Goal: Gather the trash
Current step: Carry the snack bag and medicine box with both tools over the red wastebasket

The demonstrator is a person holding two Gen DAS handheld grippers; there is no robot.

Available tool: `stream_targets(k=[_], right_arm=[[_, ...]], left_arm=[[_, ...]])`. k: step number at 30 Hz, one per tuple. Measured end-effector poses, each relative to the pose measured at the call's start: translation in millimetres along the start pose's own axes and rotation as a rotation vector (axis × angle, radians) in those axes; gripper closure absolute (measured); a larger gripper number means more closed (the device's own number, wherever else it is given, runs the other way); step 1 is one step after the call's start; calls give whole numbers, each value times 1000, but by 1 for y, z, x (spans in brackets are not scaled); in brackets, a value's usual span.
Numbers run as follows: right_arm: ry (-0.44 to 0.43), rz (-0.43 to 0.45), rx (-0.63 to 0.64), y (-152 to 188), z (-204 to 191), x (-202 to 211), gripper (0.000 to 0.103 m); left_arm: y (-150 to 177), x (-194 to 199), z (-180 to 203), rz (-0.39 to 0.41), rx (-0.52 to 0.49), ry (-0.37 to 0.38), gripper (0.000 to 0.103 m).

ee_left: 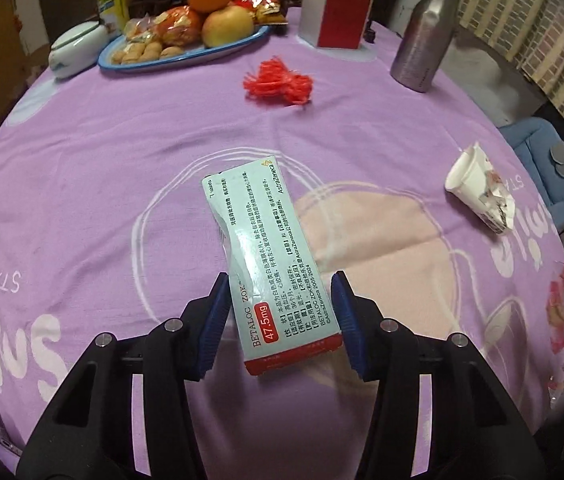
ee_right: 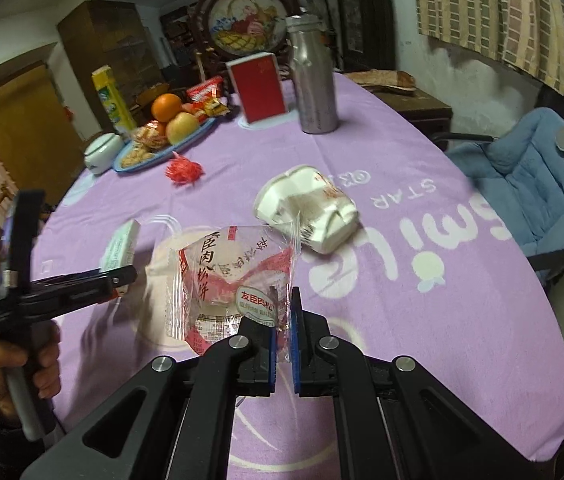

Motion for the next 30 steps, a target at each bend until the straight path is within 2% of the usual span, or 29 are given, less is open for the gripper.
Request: stream_targets(k=[4, 11, 23, 30], right_arm=[[123, 1, 45, 6, 2, 1, 97], [228, -25, 45, 25, 31, 3, 97], [291, 39, -68, 61, 85, 63, 97], [324, 64, -152, 97, 121, 103, 97]], left_arm=[[3, 11, 27, 41, -79, 13, 52], [19, 32, 67, 78, -181, 58, 52], [56, 58, 137, 97, -363, 173, 52], [77, 77, 170, 112, -461, 239, 52]])
Point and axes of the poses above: each gripper's, at about its wrist camera, not at the fingertips, and x roughly against the way its jaws point, z to its right, y to its underside, the point moved 3 cm from there along -x, roughly the way its jaws point, and after that the axes turned 5 degrees about z, right-handed, at the moved point
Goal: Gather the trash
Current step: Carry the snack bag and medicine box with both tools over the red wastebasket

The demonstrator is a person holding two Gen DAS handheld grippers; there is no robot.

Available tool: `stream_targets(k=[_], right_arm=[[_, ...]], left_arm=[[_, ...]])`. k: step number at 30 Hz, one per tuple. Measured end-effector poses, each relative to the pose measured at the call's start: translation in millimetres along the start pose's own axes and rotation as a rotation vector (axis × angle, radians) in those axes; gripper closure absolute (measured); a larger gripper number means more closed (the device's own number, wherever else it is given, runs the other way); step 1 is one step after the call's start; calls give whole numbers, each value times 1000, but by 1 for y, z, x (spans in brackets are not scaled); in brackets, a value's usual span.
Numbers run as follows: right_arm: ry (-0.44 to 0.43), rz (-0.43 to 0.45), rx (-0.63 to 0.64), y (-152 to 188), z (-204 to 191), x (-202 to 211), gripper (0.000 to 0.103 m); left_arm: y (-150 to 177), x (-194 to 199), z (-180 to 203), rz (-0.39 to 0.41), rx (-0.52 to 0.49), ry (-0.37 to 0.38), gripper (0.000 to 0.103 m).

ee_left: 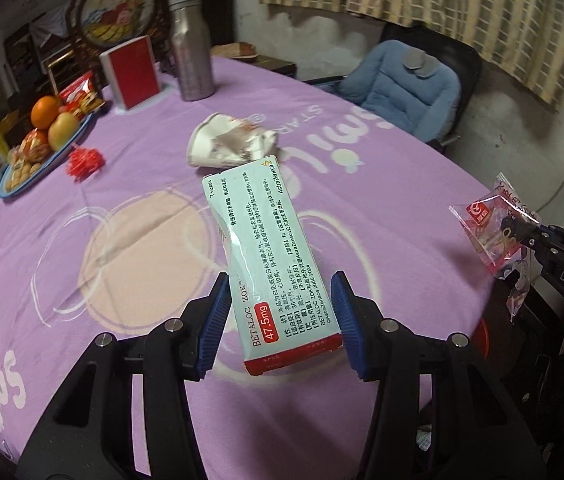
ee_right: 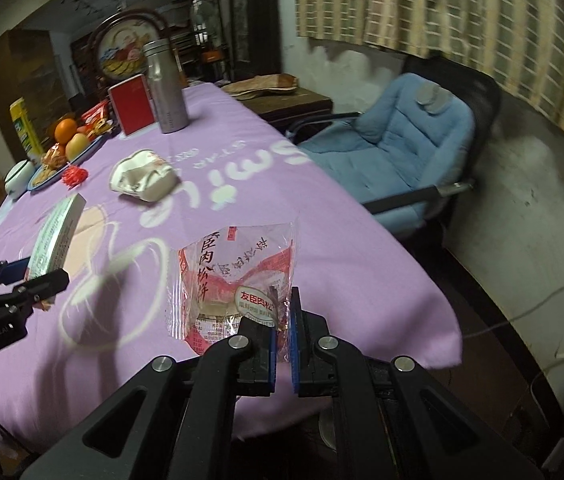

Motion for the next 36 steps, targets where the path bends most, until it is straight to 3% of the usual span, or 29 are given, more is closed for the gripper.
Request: stream_targets(k=[14, 30, 36], right_arm=[[100, -38, -148, 73, 87, 32, 97], [180, -120, -248, 141, 153, 17, 97], [217, -221, -327, 183, 183, -11, 97]], left_arm=[[19, 15, 115, 19, -263, 184, 52], [73, -16, 222, -107, -505, 311, 52], [99, -48, 254, -194, -581, 348, 52]])
Point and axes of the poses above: each gripper's, at about its wrist camera, not at the fingertips, and x roughly against the way its jaws point, z to its right, y to its underside, the point moved 3 cm from there along -x, roughly the way its jaws point, and after that the axes turned 5 degrees about z, right-handed, at the moved point
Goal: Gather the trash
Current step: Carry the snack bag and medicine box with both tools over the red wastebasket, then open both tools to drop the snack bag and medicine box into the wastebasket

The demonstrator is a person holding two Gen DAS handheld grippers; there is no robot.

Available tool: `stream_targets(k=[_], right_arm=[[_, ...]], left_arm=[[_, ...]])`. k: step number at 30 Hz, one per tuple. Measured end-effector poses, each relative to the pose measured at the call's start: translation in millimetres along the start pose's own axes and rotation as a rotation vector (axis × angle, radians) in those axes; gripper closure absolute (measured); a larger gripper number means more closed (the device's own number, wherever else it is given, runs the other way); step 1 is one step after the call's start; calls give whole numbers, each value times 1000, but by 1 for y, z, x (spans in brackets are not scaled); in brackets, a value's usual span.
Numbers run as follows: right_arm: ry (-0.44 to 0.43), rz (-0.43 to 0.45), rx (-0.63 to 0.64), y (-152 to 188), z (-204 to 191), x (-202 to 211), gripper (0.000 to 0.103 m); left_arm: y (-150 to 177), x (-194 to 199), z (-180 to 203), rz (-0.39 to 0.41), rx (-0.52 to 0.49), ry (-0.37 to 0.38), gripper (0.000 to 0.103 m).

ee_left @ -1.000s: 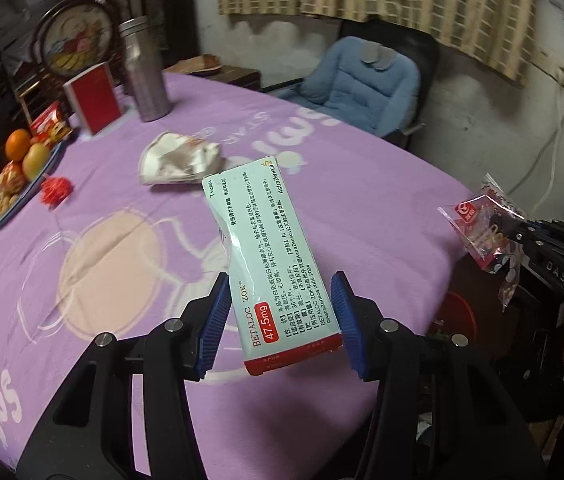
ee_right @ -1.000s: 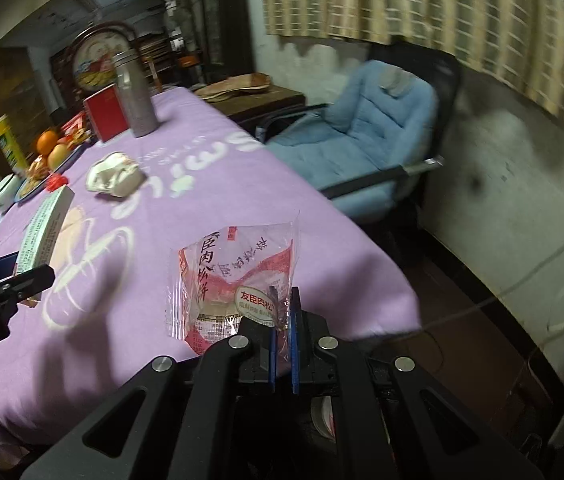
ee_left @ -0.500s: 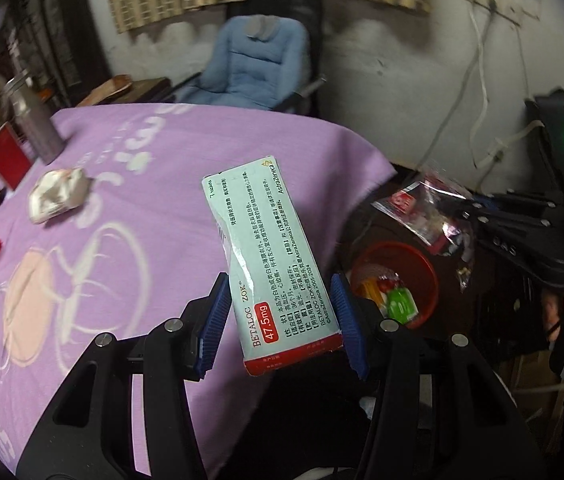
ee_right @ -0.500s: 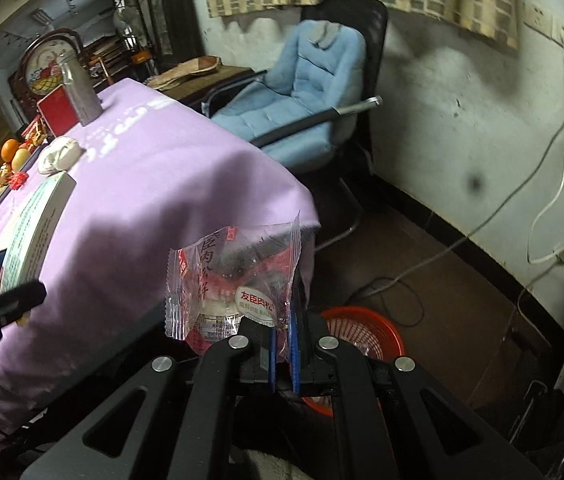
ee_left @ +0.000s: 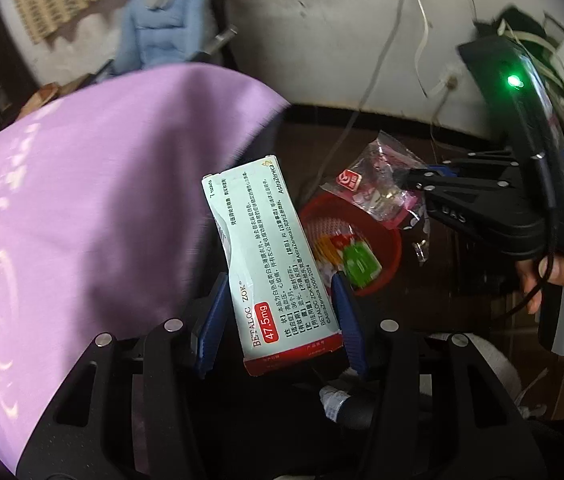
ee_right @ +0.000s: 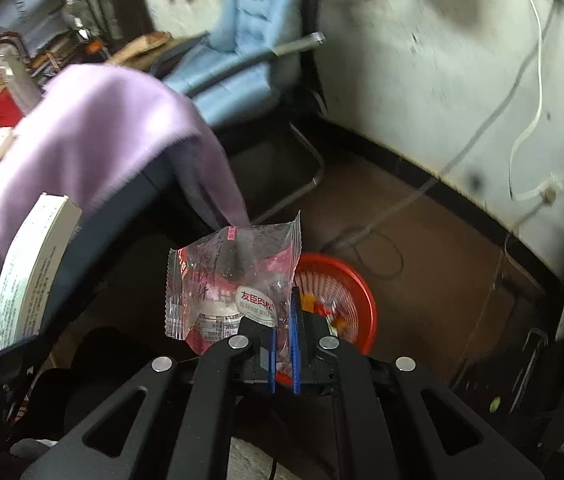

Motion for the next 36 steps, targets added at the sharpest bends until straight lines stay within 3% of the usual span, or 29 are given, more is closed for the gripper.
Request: stream_targets(k=[5, 18, 23, 28, 36], right_arm=[[29, -84, -63, 18, 26, -35, 97], [94, -234, -189, 59, 69, -104, 97], [68, -276, -283, 69, 85, -134, 96], [54, -300, -328, 71, 93, -152, 96], [57, -299, -373, 69, 101, -157, 94]], left_arm=[[-2, -44, 21, -78, -70, 29, 52], [3, -156, 32, -233, -111, 63, 52], [-2, -192, 31, -289, -57, 119, 52], [-13, -217, 34, -347, 0, 151, 52], [-20, -228, 47, -354, -12, 146, 50]])
Point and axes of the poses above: each gripper's, at about its wrist camera, not at the fingertips, and x roughly against the way its jaws point, z to its right, y to its underside, the point moved 3 cm from there along -x, roughly the way its jaws point, and after that the axes turned 5 degrees about z, right-handed, at the moved point
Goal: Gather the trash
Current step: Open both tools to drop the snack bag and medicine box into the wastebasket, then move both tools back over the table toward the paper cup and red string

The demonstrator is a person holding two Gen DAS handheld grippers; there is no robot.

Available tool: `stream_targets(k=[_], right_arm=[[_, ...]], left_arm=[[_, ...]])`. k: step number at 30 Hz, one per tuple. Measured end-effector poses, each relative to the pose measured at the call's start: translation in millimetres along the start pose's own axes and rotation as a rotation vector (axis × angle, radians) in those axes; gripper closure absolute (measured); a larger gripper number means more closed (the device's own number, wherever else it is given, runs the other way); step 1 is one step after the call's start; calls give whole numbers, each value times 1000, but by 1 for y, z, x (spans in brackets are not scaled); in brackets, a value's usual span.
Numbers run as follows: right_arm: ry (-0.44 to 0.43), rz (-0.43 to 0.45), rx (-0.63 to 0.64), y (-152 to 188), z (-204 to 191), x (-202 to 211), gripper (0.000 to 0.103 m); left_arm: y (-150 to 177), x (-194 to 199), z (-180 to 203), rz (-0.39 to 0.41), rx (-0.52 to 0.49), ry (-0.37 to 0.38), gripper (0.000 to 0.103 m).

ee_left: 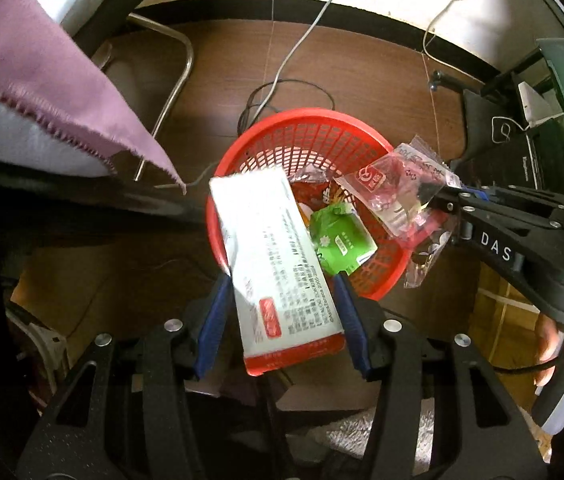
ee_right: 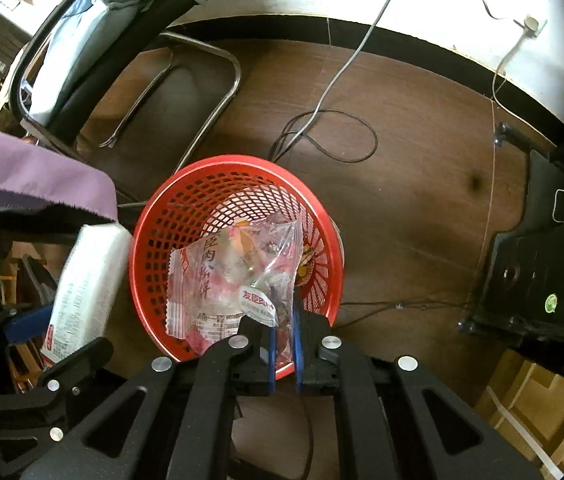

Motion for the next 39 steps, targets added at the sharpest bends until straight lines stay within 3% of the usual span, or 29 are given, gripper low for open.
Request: stream_targets(k=[1, 3, 4, 5, 9, 17, 24, 28, 32, 36, 39], right_arm=[[-1, -2, -7, -1, 1, 0, 92], [-13, -1, -25, -4, 2, 1, 76], [-20, 5, -34, -5, 3, 3, 58], [-23, 15, -43, -6, 2, 5, 48], [-16, 41, -42, -10, -2, 14, 47], [3, 84, -46, -11, 2, 43, 47], [69, 159, 12, -17, -10, 92, 47], [115, 247, 67, -22, -28, 135, 41], [101, 332, 112, -23, -53, 177, 32], [63, 404, 195, -23, -95, 215, 30], [17, 454, 271, -21, -136, 241, 28]], left_arm=[[-1, 0, 1, 5, -3, -4, 50], [-1, -1, 1, -2, -3, -1, 49], [-1, -2, 0, -8, 0, 3, 43], [-1, -3, -1, -14, 7, 5, 40], [-1, 4, -4, -2, 22, 6, 31], [5, 34, 2, 57, 22, -2, 29], [28, 84, 10, 136, -23, -78, 28], [37, 125, 4, 224, -5, -121, 27], [51, 172, -14, 314, 57, -127, 26], [76, 226, -47, 404, 153, -159, 23], [99, 259, -72, 448, 226, -108, 22]])
Point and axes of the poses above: each gripper's, at about its wrist camera, not at the fingertips, and x roughly against the way its jaws point, z to its right, y to its underside, the point moved 3 cm from there along -x, roughly the way its jaws point, and after that the axes turned 5 degrees about z, right-handed, at the moved point
